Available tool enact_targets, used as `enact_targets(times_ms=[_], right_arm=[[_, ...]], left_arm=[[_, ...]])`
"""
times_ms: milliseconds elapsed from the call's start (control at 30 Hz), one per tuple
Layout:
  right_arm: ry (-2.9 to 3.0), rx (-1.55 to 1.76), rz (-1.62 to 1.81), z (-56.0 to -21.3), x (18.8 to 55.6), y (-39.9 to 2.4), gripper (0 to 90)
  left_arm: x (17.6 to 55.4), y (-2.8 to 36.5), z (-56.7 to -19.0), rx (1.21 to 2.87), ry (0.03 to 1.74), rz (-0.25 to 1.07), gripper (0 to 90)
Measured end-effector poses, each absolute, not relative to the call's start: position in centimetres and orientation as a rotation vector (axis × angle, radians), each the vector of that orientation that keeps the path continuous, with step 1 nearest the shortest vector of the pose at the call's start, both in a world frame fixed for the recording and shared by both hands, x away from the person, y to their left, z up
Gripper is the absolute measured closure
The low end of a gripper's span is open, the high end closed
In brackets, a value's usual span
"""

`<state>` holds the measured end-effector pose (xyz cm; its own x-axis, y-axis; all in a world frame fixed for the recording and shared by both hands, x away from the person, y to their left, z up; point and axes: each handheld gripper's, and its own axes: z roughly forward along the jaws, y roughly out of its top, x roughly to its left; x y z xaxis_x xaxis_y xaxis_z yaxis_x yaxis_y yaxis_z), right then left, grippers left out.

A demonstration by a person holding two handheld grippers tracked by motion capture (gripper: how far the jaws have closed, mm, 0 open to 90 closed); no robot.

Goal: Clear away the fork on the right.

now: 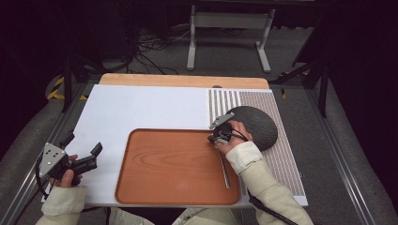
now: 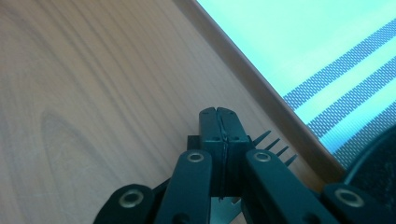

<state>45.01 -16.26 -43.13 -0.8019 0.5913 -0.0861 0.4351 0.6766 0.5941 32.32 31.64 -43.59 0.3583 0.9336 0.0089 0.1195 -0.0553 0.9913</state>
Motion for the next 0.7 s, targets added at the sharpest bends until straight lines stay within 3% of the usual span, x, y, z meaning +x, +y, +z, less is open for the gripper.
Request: enact_targets(times_ms=[700], right_arm=[[2.573, 0.911, 0.816, -43.0, 45.1, -17.7, 90.0]], left_arm=[[32.4, 31.6, -43.6, 1.477, 1.006, 0.893, 0.0]])
